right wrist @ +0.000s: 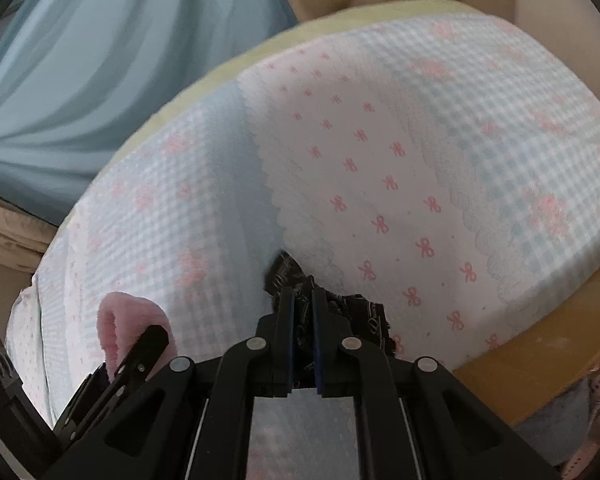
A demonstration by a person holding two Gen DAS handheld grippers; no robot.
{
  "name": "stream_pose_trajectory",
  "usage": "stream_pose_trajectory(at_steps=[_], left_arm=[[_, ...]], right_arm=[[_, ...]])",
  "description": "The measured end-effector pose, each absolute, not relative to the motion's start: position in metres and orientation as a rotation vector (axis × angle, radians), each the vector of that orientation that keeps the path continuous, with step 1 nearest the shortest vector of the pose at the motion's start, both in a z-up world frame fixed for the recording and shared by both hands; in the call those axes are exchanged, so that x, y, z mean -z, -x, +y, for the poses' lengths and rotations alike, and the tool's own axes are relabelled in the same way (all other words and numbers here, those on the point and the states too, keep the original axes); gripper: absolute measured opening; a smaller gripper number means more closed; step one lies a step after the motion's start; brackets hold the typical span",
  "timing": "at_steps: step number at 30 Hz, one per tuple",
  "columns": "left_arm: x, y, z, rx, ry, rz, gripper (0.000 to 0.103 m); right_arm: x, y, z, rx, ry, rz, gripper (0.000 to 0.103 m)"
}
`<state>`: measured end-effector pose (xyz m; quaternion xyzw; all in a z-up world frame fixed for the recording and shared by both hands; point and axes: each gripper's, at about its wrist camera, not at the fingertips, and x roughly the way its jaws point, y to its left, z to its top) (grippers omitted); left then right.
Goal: Organize soft objects
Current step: 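Carry the pink hair tie and black scrunchie into the box and open both tools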
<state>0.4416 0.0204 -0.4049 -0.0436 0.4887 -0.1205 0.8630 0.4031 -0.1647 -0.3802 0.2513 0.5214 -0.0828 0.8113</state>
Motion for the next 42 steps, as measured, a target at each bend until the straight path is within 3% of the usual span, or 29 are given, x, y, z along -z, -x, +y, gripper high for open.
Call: stream_pose_trajectory(at_steps=[13, 22, 32, 42], left_arm=[[0.347, -0.400, 0.038, 0.232, 0.120, 0.943, 0.032], [0.270, -0.351, 0.035, 0.254, 0.088, 0.888, 0.032], [0.180, -0.274, -0.030, 0.328, 0.091, 0.859, 0.032], [0.180, -0.225, -0.134, 0.416, 0.104, 0.930, 0.032]], right_arm=[[0.325, -0.373, -0.155, 0.081, -0.496, 1.038, 0.007], [0.221, -0.314, -0.171, 0.011, -0.476, 0.924, 0.006], [0.134, -0.235, -0.241, 0.016, -0.444, 0.883, 0.006], [0.123, -0.183, -0.330, 0.038, -0.420, 0.901, 0.006]])
